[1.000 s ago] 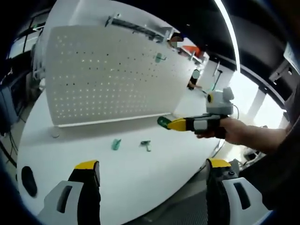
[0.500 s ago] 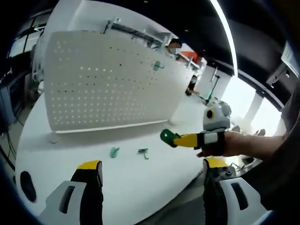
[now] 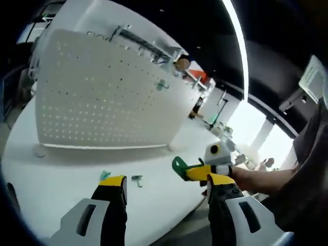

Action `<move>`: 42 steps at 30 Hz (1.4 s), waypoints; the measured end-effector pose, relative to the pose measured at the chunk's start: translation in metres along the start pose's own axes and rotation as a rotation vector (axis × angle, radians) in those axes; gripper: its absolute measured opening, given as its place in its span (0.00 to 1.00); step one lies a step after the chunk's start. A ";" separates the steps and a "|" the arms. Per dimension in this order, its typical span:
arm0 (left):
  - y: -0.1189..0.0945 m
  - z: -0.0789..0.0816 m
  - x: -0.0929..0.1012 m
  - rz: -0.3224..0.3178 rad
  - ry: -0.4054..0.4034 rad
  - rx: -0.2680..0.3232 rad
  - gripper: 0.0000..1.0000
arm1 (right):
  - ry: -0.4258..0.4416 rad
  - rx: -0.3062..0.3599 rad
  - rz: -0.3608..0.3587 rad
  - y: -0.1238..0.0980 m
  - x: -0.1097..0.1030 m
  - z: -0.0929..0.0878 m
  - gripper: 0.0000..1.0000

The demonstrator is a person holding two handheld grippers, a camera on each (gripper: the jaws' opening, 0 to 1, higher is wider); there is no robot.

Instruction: Insert the hook assembly into the mounting plate slot until the hook locks in place.

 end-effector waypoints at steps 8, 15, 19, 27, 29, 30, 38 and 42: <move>0.003 0.005 0.001 -0.156 -0.121 0.086 0.35 | 0.022 0.003 0.079 0.007 -0.009 -0.003 0.01; 0.008 0.003 0.003 -0.227 -0.188 0.116 0.25 | 0.051 0.008 0.126 0.014 -0.014 -0.002 0.01; 0.008 0.002 0.003 -0.274 -0.228 0.127 0.17 | 0.055 -0.007 0.145 0.015 -0.016 -0.002 0.01; 0.013 -0.003 0.006 -0.332 -0.392 0.090 0.06 | 0.084 -0.003 0.180 0.015 -0.018 -0.006 0.01; 0.013 -0.003 0.006 -0.327 -0.354 0.084 0.05 | 0.089 -0.009 0.187 0.014 -0.019 -0.006 0.01; 0.013 -0.002 0.007 -0.321 -0.328 0.074 0.05 | 0.087 -0.015 0.186 0.014 -0.019 -0.006 0.01; 0.015 0.001 0.008 -0.276 -0.275 0.041 0.03 | -0.004 -0.055 0.127 0.013 -0.019 -0.004 0.03; 0.017 0.001 0.009 -0.246 -0.216 0.013 0.02 | -0.052 -0.097 0.074 0.011 -0.018 0.000 0.05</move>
Point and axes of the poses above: the point that each gripper's makers call its tool centre point, and the gripper's own axes: y roughly forward along the fingers, x roughly to its right, z roughly out of its top, the point moved 10 cm from there along -y, roughly backward along the fingers, and after that the axes turned 7 degrees about -x, right-handed, at the moved point
